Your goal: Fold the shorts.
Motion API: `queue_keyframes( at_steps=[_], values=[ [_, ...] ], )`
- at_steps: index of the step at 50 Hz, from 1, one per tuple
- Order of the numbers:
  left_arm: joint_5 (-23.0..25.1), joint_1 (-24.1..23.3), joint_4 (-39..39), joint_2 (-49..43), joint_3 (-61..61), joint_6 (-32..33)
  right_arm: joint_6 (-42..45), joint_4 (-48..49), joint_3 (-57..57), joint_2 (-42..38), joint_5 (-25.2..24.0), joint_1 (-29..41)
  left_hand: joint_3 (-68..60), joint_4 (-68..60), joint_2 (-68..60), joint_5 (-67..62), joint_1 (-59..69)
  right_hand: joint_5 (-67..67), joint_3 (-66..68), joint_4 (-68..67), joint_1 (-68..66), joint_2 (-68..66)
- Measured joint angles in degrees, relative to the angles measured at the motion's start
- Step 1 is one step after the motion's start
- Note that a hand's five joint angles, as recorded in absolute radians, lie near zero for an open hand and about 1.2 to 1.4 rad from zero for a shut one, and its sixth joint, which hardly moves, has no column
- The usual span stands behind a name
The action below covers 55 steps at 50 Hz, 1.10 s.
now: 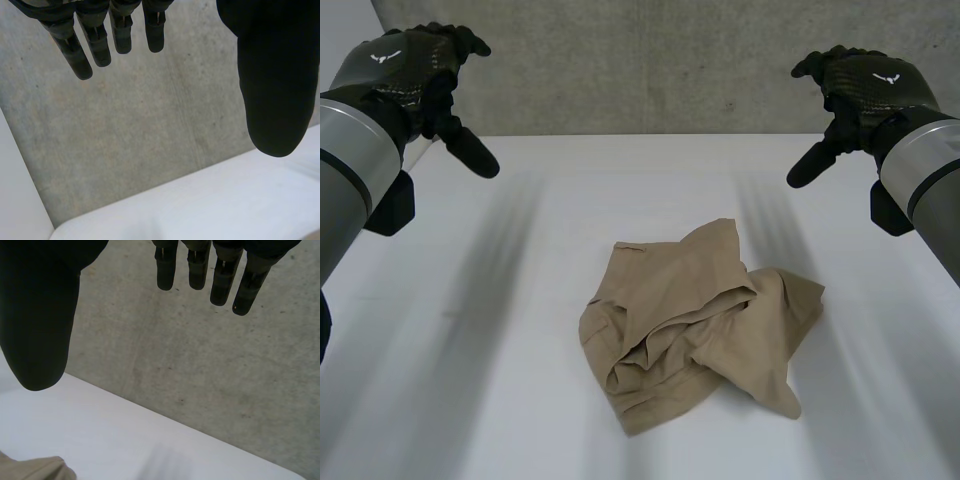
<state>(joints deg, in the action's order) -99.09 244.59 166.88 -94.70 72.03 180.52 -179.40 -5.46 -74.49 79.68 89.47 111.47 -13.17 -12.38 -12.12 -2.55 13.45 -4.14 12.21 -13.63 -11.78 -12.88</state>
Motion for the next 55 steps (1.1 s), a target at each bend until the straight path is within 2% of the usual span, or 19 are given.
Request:
queue_keyframes(
  at_steps=[6, 23, 29, 30, 33, 35, 38, 44, 55],
  values=[
    [0.0, 0.1, -2.6, -0.2, -1.1, 0.0, 1.8, 0.0, 0.1, -0.1, 1.4, 0.1, 0.0, 0.0, 0.0, 0.0, 0.0, 0.0, 0.0, 0.0, 0.0, 0.0],
    [0.3, -0.1, -1.9, 0.3, 0.0, 0.1, 2.9, 0.8, -0.4, -0.4, 0.9, 0.2, 0.4, 0.5, 0.3, 0.0, 0.0, 0.0, 0.0, 0.0, 0.0, 0.0],
    [1.4, -4.2, 3.4, -0.8, 3.2, 0.7, 13.0, 0.4, 0.0, -2.5, -2.5, 0.0, 0.4, 0.5, 0.3, 0.0, 0.0, 0.0, 0.0, 0.0, 0.0, 0.0],
    [1.8, -5.5, 5.4, -1.5, 4.2, 1.2, 19.4, -0.3, -0.1, -4.0, -3.8, -0.3, 0.4, 0.5, 0.3, 0.0, 0.0, 0.0, 0.0, 0.0, 0.0, 0.0],
    [2.5, -8.0, 8.5, -3.0, 5.6, 2.4, 27.3, -1.7, -0.8, -5.5, -5.0, -0.8, 0.4, 0.5, 0.3, 0.0, 0.0, 0.0, 0.0, 0.0, 0.0, 0.0],
    [3.4, -11.4, 11.4, -5.4, 6.3, 4.1, 34.0, -3.8, -2.0, -6.9, -5.8, -1.6, 0.4, 0.5, 0.3, 0.0, 0.0, 0.0, 0.0, 0.0, 0.0, 0.0],
    [4.3, -15.6, 14.0, -8.5, 6.2, 6.2, 38.5, -6.0, -3.8, -8.2, -6.4, -2.7, 0.4, 0.5, 0.3, 0.0, 0.0, 0.0, 0.0, 0.0, 0.0, 0.0],
    [4.8, -22.6, 16.6, -16.7, 2.2, 11.0, 38.6, -7.4, -8.7, -10.1, -9.2, -5.0, 0.4, 0.5, 0.3, 0.0, 0.0, 0.0, 0.0, 0.0, 0.0, 0.0],
    [4.4, -27.0, 16.3, -34.0, -11.1, 18.5, 27.8, 2.5, -18.2, -12.5, -17.7, -5.6, 0.1, -0.3, -0.5, -0.7, 0.2, -1.9, 2.9, -1.7, -1.3, -2.4]
  ],
)
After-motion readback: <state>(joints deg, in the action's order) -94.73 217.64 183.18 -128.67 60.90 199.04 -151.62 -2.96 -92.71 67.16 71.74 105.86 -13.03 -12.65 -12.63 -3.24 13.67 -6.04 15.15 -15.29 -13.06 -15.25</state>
